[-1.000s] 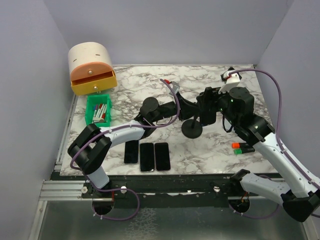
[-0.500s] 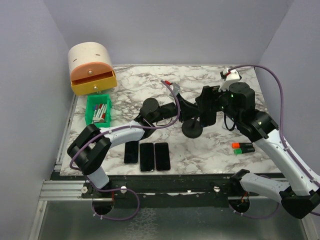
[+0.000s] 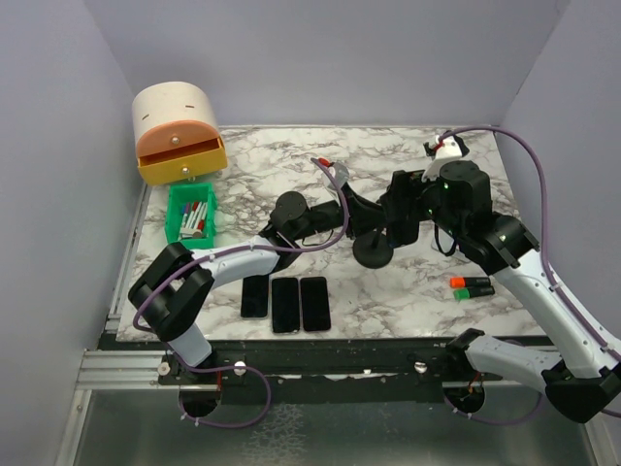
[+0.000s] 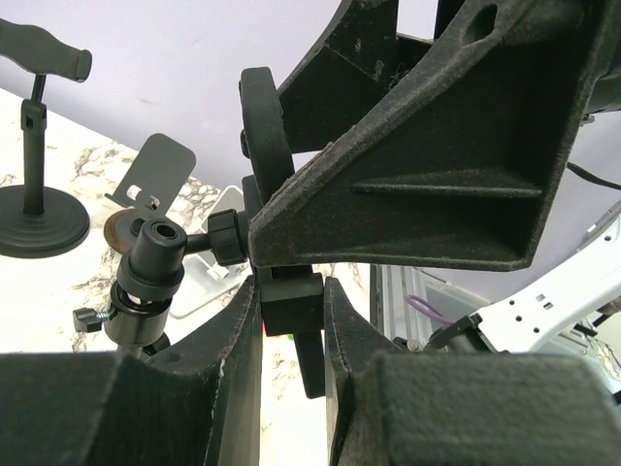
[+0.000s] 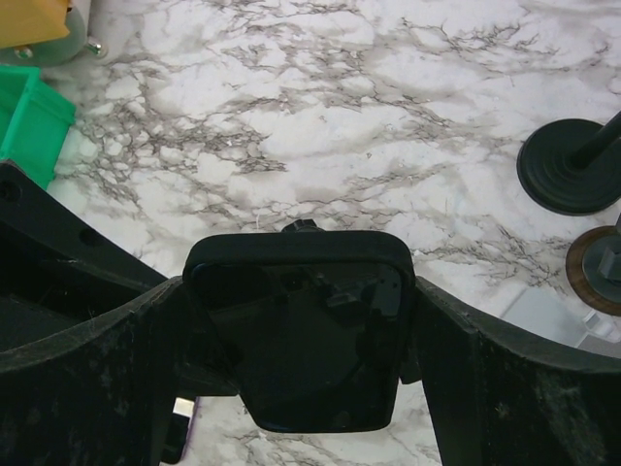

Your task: Remove the phone from the phone stand

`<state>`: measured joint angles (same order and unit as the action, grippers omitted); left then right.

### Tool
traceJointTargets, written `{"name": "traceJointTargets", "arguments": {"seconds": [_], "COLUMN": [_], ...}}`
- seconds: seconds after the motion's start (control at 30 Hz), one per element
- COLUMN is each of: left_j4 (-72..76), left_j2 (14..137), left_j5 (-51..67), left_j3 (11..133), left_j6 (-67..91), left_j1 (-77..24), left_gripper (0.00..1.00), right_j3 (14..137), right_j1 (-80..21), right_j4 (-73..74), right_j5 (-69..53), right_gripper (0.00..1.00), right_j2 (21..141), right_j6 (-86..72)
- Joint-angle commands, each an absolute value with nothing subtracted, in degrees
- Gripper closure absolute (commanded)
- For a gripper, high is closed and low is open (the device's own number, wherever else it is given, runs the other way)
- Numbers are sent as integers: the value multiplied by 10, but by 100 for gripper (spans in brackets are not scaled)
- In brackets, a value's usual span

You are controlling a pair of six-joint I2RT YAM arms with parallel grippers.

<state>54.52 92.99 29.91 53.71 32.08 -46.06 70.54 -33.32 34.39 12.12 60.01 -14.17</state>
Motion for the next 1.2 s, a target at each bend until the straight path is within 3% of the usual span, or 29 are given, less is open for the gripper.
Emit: {"name": "traceJointTargets", "arguments": {"seconds": [0.0,0.1,0.27,0.3,0.37,0.43,0.47,0.5,0.67,0.9,1.1,1.17], "left_j4": [551,551,551,550,547,541,536,531,481,285,106,107], "left_j2": [914,913,905,902,892,878,871,862,802,729,748,749], "left_j5": [293,294,283,278,265,249,242,238,156,-21,-5,-1], "left_j3": [526,524,516,512,501,487,478,471,427,429,509,506], "left_j6": [304,303,301,301,301,302,302,301,330,432,335,334], "left_j1": [-464,-464,-464,-464,-464,-464,-463,-463,-463,-462,-445,-441], "left_gripper": [100,100,100,89,52,26,5,2,1,1,1,1], "right_j3": [706,707,701,700,700,700,700,700,701,703,703,702], "right_j1": [-335,-335,-335,-335,-335,-335,-335,-335,-335,-335,-335,-335], "right_j4": [346,339,334,331,333,335,336,337,336,334,335,335], "right_j5": [139,142,147,147,144,140,138,136,129,119,117,118], "right_gripper": [8,12,42,46,51,53,54,54,55,55,55,55], "right_j2": [610,615,609,604,598,594,592,590,587,586,585,584], "right_j6": [-147,-149,-144,-142,-137,-133,-133,-133,-134,-138,-142,-143]}}
